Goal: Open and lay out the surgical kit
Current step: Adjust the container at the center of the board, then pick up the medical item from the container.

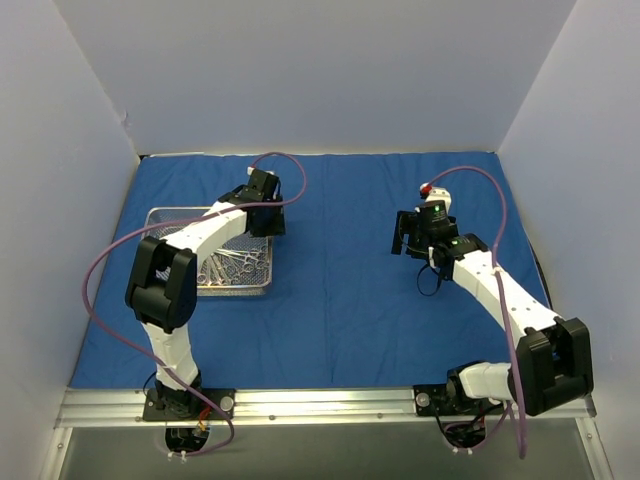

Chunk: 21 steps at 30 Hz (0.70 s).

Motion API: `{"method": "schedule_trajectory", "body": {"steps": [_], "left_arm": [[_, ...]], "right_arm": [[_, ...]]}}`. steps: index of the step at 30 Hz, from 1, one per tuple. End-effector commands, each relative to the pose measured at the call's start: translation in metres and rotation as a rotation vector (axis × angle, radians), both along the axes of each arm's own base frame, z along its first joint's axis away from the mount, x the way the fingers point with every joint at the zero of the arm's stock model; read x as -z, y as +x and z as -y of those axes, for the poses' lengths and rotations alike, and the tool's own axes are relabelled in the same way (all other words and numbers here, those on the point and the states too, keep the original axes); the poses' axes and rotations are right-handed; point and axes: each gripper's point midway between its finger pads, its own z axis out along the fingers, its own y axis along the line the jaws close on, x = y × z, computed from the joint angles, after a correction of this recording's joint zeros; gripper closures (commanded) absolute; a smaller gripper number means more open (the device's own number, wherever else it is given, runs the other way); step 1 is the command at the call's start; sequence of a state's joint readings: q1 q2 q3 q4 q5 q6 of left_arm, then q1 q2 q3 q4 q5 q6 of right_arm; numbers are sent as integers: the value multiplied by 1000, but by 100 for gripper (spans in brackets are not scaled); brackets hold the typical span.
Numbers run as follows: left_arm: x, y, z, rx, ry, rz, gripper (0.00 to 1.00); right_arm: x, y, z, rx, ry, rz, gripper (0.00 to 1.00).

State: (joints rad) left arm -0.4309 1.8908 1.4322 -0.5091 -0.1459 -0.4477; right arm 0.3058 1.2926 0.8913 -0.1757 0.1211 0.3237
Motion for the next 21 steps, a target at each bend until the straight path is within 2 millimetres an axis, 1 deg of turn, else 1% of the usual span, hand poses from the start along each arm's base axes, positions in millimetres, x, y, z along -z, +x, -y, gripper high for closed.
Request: {"method": "schedule_trajectory", "body": {"steps": [1, 2, 3, 4, 5, 6, 8, 9, 10, 11, 12, 13, 14, 15, 16, 17, 18, 19, 21], "left_arm": [[-54, 5, -2, -12, -18, 102, 37], [-62, 2, -6, -20, -14, 115, 34], [-78, -4, -12, -31, -14, 136, 32], [-85, -7, -17, -43, -7, 146, 26], [-93, -9, -27, -72, 13, 164, 22], [-103, -17, -36, -99, 19, 171, 18], [-110, -24, -56, -159, 33, 180, 8], [-118, -32, -64, -194, 20, 188, 3], [-110, -40, -73, -221, 28, 166, 5], [-108, -45, -79, -240, 26, 163, 6], [-115, -49, -91, -286, 11, 184, 6], [-101, -57, -100, -315, 26, 156, 6], [-98, -62, -106, -334, 28, 152, 6], [-99, -64, -120, -384, 21, 162, 6], [-94, -68, -127, -411, 22, 151, 6], [-82, -75, -134, -432, 29, 123, 6], [-79, -76, -138, -447, 21, 121, 6], [-73, -77, -147, -472, 18, 108, 5], [-59, -79, -154, -485, 31, 78, 3]], "right_arm": [[-16, -1, 0, -21, 18, 39, 22], [-16, -1, -1, -27, 19, 40, 22], [-20, -1, -3, -38, 25, 48, 22], [-21, -1, -5, -46, 31, 49, 22], [-24, -1, -6, -49, 37, 59, 21], [-27, -1, -7, -60, 42, 69, 21], [-31, 0, -10, -77, 53, 84, 21], [-35, -1, -11, -84, 55, 96, 21], [-37, -1, -11, -92, 56, 105, 21], [-39, -2, -14, -110, 66, 112, 19], [-41, -3, -14, -115, 68, 124, 18], [-43, -2, -14, -122, 63, 135, 16], [-44, -5, -20, -153, 87, 132, 13], [-45, -6, -21, -158, 90, 139, 13], [-44, -7, -21, -163, 90, 137, 11], [-45, -7, -22, -170, 95, 143, 6], [-46, -9, -23, -176, 101, 147, 4], [-47, -10, -23, -180, 103, 154, 1], [-49, -11, -23, -184, 106, 167, 0]]}}
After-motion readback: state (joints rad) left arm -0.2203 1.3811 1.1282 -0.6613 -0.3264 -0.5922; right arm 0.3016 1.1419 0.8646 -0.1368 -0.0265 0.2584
